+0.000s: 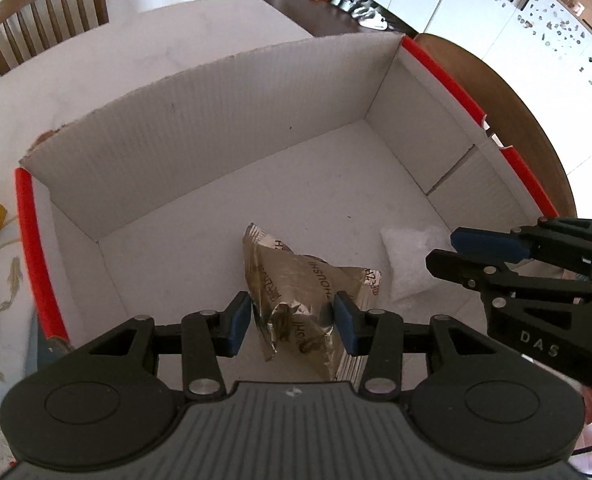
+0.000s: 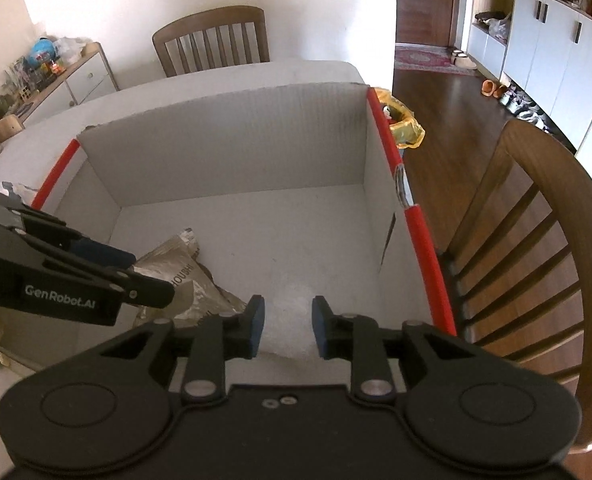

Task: Organize objects
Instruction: 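Carry the foil bag into the shoebox and open the left gripper, then move the left gripper back over the pile toward the beaded bracelet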

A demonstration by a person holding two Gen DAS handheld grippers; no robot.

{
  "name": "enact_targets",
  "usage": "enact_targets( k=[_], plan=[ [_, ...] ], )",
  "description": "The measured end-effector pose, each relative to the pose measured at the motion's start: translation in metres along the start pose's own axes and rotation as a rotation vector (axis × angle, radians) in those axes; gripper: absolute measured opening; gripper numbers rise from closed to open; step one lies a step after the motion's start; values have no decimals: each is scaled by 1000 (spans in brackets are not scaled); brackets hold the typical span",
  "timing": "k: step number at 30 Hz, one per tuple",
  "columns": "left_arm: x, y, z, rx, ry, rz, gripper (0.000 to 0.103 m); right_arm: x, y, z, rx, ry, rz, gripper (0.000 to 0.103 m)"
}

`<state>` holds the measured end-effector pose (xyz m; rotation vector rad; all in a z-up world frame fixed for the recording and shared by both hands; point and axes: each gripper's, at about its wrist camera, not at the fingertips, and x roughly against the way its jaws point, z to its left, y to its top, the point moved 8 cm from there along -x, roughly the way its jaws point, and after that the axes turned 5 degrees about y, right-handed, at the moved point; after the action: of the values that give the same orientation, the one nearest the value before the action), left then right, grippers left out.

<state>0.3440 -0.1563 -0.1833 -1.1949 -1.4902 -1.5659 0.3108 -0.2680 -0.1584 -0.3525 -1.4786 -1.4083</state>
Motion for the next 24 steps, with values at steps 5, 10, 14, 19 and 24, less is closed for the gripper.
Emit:
enact_targets(
  k=[5,10,14,19,24],
  plan=[
    [17,-3,2,7,-19,-46,56,14,3,3,7,17,-22,30],
    [47,-7,6,13,-32,-112,56,34,9,13,18,34,-66,33],
    [75,-14,9,20,-45,-171,56,51,14,26,31,51,-105,33],
    [103,-27,18,31,-65,-236,56,70,14,48,47,61,-144,33],
    [127,-43,26,42,-86,-289,56,87,13,74,49,73,-177,33]
  ],
)
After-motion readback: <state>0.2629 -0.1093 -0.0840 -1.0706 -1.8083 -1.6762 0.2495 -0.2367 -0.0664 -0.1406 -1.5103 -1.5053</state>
